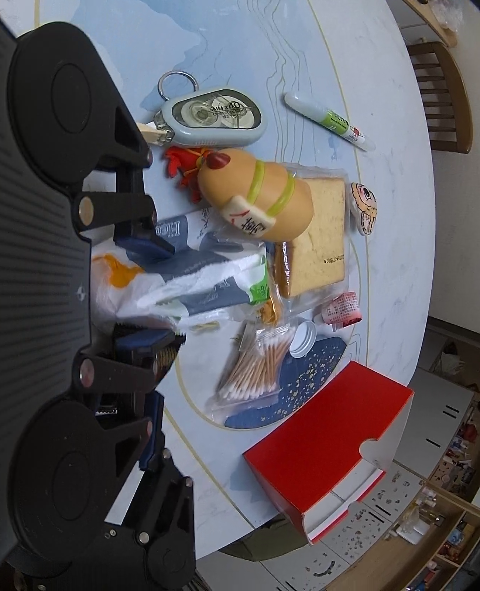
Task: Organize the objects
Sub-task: 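Grasp the black snack packet with the right tool while the left grasps the clear bag, then carry both held packets over the open red shoebox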
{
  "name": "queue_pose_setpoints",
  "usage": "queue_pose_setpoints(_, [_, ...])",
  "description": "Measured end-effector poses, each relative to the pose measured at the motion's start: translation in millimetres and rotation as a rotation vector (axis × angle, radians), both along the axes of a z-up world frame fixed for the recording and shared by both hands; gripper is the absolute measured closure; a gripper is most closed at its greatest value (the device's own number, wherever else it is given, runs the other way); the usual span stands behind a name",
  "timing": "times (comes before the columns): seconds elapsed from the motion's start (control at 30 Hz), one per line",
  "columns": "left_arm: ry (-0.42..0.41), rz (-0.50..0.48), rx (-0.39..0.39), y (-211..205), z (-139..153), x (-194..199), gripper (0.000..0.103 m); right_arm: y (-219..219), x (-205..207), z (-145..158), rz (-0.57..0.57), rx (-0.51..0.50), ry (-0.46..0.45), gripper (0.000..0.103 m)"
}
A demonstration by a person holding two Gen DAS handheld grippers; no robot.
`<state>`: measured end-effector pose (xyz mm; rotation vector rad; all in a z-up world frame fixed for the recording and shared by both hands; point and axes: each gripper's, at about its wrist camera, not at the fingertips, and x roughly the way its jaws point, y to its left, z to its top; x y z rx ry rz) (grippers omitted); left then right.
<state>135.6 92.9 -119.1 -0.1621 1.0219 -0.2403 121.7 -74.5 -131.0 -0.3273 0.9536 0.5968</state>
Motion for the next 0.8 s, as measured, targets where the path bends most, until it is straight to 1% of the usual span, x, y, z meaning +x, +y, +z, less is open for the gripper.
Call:
queue_pose_setpoints(0.03, [0.003, -0.001, -0.009, 1.2, -0.2, 0.4, 0.065, -3.7, 0.0, 0.5, -0.016, 0.002, 0.004, 0.064])
queue_pose_setpoints(0.07, [0.003, -0.005, -0.013, 1.4, -0.4, 1.0, 0.068, -7.4, -0.5, 1.0, -0.035, 0.001, 0.005, 0.065])
queue_pose_setpoints(0.2, [-0.010, -0.042, 0.010, -1.6, -0.3, -0.3, 0.074, -26.1, -1.1, 5.2, -0.134, 0.001, 0.027, 0.066])
queue_pose_setpoints(0.3, [-0.023, -0.073, 0.024, -3.8, 1.3, -2.7, 0.078, -38.8, -3.9, 13.1, -0.208, -0.001, 0.027, 0.066])
queue_pose_setpoints(0.43, [-0.028, -0.115, 0.006, -5.7, 5.9, -4.4, 0.081, -53.4, -9.2, 28.6, -0.309, 0.009, 0.020, 0.066])
queue_pose_setpoints(0.6, [-0.064, -0.163, -0.016, -11.7, 20.9, -7.3, 0.081, -69.9, -13.8, 55.6, -0.420, 0.035, -0.002, 0.066])
queue_pose_setpoints(0.8, [-0.146, -0.218, -0.031, -23.8, 50.1, -8.5, 0.081, -88.3, -10.4, 90.5, -0.497, 0.057, -0.062, 0.066])
